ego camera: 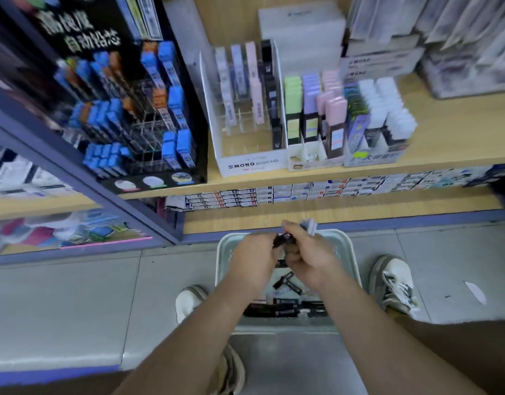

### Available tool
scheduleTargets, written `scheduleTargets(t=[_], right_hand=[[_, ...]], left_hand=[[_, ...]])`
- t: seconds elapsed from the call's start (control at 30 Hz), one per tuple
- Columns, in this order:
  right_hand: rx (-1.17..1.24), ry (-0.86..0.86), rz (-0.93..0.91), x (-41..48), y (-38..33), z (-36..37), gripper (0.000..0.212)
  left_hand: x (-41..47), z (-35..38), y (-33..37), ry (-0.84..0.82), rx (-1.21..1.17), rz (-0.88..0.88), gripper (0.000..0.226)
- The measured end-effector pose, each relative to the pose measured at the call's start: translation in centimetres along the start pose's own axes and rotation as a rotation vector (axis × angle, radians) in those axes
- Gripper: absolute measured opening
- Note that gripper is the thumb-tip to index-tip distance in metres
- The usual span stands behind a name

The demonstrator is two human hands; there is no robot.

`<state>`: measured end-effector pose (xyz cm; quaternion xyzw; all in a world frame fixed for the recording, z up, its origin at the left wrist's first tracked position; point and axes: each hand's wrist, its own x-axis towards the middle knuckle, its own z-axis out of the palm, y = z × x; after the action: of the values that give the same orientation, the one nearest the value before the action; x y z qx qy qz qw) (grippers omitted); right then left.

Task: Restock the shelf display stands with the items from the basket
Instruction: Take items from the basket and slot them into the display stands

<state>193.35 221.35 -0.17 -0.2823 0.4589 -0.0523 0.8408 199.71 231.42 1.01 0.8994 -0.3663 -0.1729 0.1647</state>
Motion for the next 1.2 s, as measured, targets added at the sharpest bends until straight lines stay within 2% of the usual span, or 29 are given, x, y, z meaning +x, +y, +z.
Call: scheduleTargets(t=[0.2,0.33,0.43,0.53,0.63,0.7,0.77,0.83,0.93,1.03,1.13,1.2], right_hand=[[0.194,-0.057,0.017,-5.2,-4.8,3.3,0.032],[0.251,-0.210,0.062,-9.3,-8.4,6.2,0.029],[-0.171,-0.292,-0.027,-11.5,-10.8,8.0,0.016],[-0.576,-0.387,-0.074,-13.2,-13.3,9.2,0.015],[-0.767,-0.493,-0.115,-14.3,-15.9,10.2,0.027],[-0.838,-0.499,-0.194,-14.4,-17.3,10.9,0.026],[-0.830,-0.491,-0.273,-14.1,-17.8,11.5,0.017],[-0.738,-0.497,-0.301,-13.3,-17.7,11.7,0.010],[-0.628,-0.483,-0.308,-12.4,-17.4,12.0,0.013],[-0.563,-0.476,-0.332,-11.9,-17.3,12.8,0.013],[-0.566,-0.424,-0.337,-11.6,-17.2,13.3,0.015],[-0.483,-0.367,-0.312,-11.4,-17.7,13.2,0.018]], left_hand=[[-1.2,-10.6,1.0,-0.024,0.019,-0.045,0.028],[-2.0,-17.4,2.1,0.110,-0.110,-0.076,0.020],[-2.0,-21.7,3.6,0.202,-0.254,-0.044,0.018],[-1.4,-24.4,4.8,0.294,-0.362,0.017,0.021],[0.2,-25.5,5.0,0.350,-0.358,0.039,0.023],[1.2,-25.6,5.0,0.381,-0.390,0.043,0.025],[1.9,-25.4,5.1,0.422,-0.544,0.039,0.029],[2.1,-25.5,5.2,0.432,-0.861,-0.011,0.035],[2.2,-26.3,4.8,0.311,-1.209,-0.040,0.031],[2.1,-26.7,3.9,0.196,-1.276,0.032,0.020],[2.6,-26.4,3.6,0.267,-1.236,0.017,0.017],[3.1,-26.2,3.5,0.334,-1.203,0.015,0.020]])
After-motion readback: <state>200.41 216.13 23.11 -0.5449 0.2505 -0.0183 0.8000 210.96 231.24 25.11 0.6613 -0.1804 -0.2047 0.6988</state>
